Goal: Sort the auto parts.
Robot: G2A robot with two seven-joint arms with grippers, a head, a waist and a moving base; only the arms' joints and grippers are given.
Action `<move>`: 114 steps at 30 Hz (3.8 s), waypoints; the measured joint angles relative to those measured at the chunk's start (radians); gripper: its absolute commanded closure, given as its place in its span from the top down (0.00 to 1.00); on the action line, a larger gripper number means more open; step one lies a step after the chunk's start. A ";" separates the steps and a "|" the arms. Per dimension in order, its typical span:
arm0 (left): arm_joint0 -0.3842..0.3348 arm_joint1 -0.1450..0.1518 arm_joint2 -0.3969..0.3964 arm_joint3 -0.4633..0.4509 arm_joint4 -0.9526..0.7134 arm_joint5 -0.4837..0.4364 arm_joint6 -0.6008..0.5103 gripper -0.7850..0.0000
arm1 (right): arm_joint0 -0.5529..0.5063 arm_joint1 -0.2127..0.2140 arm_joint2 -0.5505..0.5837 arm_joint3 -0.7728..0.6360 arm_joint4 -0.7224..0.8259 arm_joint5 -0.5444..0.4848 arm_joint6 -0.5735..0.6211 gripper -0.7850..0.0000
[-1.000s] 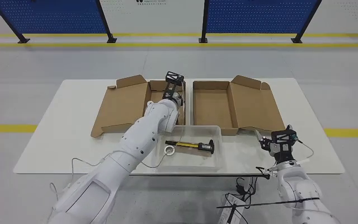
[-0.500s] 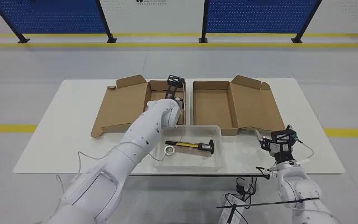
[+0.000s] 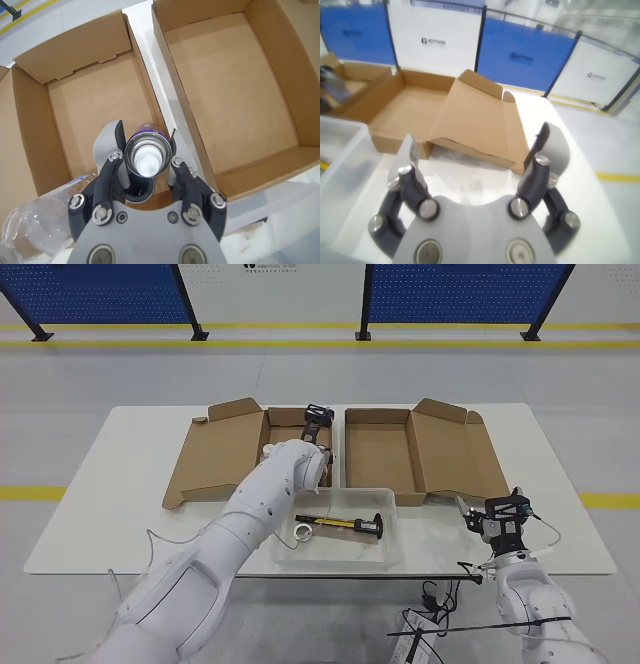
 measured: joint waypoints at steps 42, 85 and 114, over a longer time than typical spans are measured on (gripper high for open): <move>0.050 -0.007 0.014 -0.112 0.346 -0.039 0.157 1.00 | 0.000 0.000 0.000 0.000 0.000 0.000 0.000 1.00; 0.773 0.178 -0.577 -1.202 0.790 -0.019 0.021 1.00 | 0.000 0.000 0.000 0.000 0.000 0.000 0.000 1.00; 1.023 0.181 -0.626 -1.355 0.767 -0.067 -0.048 1.00 | 0.002 -0.001 -0.017 -0.031 0.037 -0.085 0.011 1.00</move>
